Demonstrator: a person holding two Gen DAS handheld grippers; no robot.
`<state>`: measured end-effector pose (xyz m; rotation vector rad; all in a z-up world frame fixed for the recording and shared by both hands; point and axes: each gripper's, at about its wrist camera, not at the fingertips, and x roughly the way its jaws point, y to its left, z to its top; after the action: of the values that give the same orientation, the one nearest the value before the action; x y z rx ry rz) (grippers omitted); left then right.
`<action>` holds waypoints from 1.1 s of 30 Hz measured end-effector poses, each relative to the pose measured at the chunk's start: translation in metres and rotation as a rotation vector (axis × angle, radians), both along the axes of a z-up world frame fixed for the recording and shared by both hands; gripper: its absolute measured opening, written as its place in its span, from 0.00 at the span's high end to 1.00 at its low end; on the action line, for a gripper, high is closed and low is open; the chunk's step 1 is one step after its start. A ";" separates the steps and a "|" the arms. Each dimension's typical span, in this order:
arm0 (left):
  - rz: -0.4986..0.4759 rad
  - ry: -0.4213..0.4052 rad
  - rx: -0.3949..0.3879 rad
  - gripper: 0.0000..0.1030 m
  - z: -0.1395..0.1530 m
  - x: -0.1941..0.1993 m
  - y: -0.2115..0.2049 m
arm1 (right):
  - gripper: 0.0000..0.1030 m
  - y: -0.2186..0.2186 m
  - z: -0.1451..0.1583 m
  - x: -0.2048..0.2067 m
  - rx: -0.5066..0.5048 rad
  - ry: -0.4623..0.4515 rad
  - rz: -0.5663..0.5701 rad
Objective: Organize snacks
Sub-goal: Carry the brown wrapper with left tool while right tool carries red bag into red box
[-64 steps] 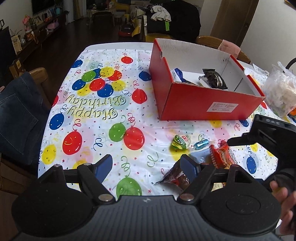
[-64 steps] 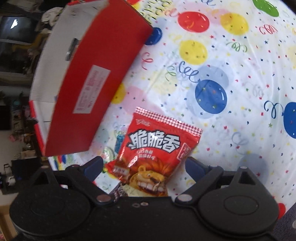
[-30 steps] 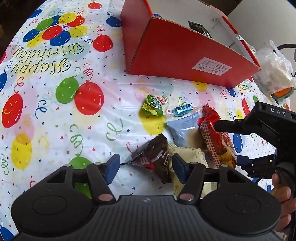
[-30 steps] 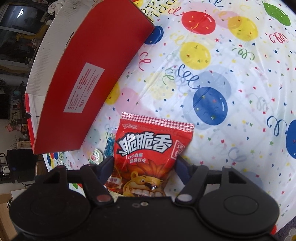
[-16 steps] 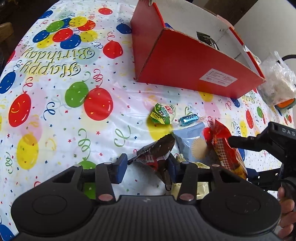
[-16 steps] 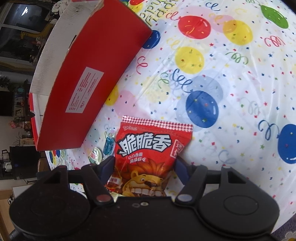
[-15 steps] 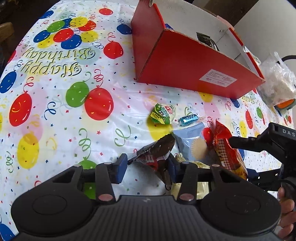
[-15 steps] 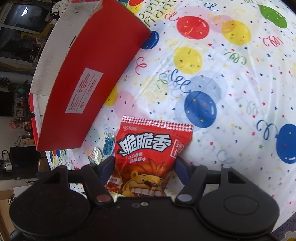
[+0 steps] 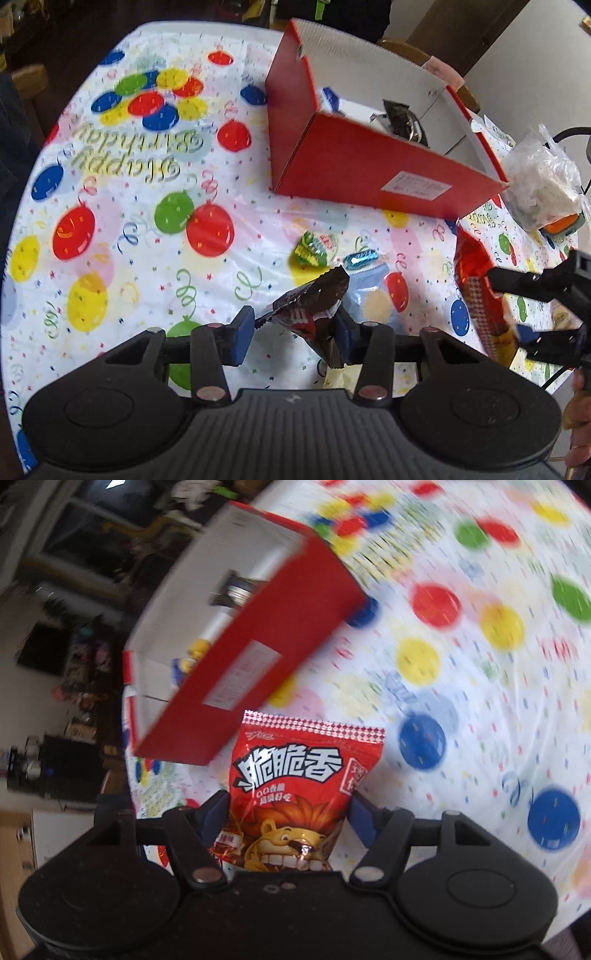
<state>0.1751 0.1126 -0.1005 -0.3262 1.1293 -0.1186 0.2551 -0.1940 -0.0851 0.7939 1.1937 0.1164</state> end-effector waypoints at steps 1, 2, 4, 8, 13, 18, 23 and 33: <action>-0.003 -0.006 0.007 0.57 0.004 0.001 -0.002 | 0.34 0.001 0.006 0.002 -0.009 -0.020 0.016; -0.008 -0.016 0.009 0.57 0.009 0.001 -0.004 | 0.34 0.001 0.011 0.004 -0.016 -0.036 0.032; -0.012 -0.044 0.014 0.57 0.020 0.001 -0.008 | 0.34 0.002 0.020 0.009 -0.028 -0.067 0.063; -0.014 -0.095 0.042 0.57 0.042 0.006 -0.016 | 0.34 0.000 0.038 0.019 -0.051 -0.122 0.116; -0.027 -0.143 0.089 0.57 0.065 0.021 -0.026 | 0.34 0.001 0.063 0.036 -0.137 -0.219 0.190; -0.021 -0.172 0.133 0.57 0.083 0.043 -0.034 | 0.34 0.004 0.087 0.057 -0.236 -0.322 0.279; -0.023 -0.206 0.172 0.57 0.100 0.068 -0.044 | 0.34 0.006 0.102 0.085 -0.280 -0.378 0.353; 0.011 -0.168 0.210 0.57 0.102 0.131 -0.056 | 0.60 0.015 0.098 0.150 -0.285 -0.390 0.459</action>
<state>0.3061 0.0561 0.0017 -0.1328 0.9639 -0.0163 0.4056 -0.1788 0.0125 0.2205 0.9719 0.4482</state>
